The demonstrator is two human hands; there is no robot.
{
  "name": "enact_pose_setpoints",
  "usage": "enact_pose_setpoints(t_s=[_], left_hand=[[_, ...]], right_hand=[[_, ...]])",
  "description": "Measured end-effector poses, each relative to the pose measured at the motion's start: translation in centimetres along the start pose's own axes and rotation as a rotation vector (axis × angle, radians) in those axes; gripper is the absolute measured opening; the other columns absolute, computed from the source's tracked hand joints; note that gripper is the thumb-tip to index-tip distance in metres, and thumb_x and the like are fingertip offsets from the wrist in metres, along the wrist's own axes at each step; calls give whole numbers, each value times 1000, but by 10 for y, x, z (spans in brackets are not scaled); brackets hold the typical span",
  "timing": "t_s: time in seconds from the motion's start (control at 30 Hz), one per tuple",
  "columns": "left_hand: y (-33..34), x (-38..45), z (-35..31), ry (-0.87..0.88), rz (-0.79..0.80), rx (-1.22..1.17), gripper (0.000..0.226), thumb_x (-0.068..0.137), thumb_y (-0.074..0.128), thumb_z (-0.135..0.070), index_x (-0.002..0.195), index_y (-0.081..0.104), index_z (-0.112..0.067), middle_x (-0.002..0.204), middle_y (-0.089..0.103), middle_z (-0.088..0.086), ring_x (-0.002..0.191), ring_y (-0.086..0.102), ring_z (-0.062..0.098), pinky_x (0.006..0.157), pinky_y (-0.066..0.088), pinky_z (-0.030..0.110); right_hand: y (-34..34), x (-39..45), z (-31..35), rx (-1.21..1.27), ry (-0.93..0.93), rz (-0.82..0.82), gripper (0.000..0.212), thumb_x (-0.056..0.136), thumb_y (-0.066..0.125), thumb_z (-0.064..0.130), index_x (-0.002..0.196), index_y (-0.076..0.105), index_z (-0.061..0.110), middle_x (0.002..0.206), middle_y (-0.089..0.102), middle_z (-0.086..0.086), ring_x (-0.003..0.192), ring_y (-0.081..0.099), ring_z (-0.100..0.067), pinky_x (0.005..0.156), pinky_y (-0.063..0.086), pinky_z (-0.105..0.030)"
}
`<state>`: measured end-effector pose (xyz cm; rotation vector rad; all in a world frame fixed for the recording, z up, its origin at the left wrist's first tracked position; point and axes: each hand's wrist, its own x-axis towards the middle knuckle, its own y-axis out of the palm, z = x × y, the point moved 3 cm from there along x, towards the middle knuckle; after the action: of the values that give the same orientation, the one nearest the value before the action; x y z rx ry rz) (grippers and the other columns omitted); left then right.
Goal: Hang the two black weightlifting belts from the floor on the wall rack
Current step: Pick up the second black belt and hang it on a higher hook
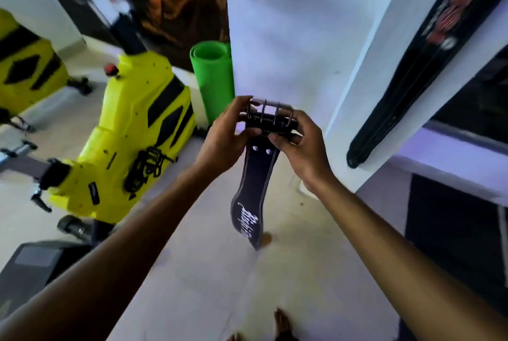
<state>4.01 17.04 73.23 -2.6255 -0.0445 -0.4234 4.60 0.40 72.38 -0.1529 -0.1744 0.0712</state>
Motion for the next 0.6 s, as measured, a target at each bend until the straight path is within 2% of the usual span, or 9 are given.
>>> enact_pose_setpoints(t_s=[0.07,0.2,0.3,0.4,0.5,0.6], left_hand=[[-9,8,-31,53,-23,-58,51,86,68,-5,121,44,-33,108,62,-16,95,63,-10,85,54,21],[-20,15,-104,183,-103,-186,44,84,70,-3,116,50,-27,103,65,-11,92,65,1,86,55,25],[-21,23,-163,302,-95,-242,40,84,69,-1,111,52,-25,103,67,-6,92,66,8,87,54,24],[-17,28,-222,392,-68,-309,37,85,68,-2,113,55,-22,105,66,-9,93,67,10,85,54,21],[-12,32,-280,470,-73,-415,30,88,68,-7,117,59,-12,104,68,-6,95,67,11,85,54,19],[-10,33,-331,541,-7,-435,29,92,65,-9,120,60,-9,109,68,0,101,66,14,84,54,17]], right_hand=[[-16,0,38,15,-34,-46,40,80,73,-1,116,58,8,110,66,-9,102,66,-24,86,58,-40],[-50,-12,116,72,-99,-131,44,82,72,-1,119,55,15,103,68,-9,85,69,-4,74,55,-19],[-77,-26,165,99,-153,-212,42,82,72,-2,117,58,15,100,71,-5,83,69,-5,74,55,-17],[-109,-43,214,141,-223,-325,43,81,69,-7,121,57,4,98,71,-7,79,70,-3,72,55,-15],[-141,-59,261,166,-303,-433,40,81,69,-8,118,58,4,95,71,-3,81,69,-7,76,56,-19],[-167,-72,304,196,-362,-502,37,81,70,-5,114,60,7,103,71,-16,90,69,-21,90,57,-36]])
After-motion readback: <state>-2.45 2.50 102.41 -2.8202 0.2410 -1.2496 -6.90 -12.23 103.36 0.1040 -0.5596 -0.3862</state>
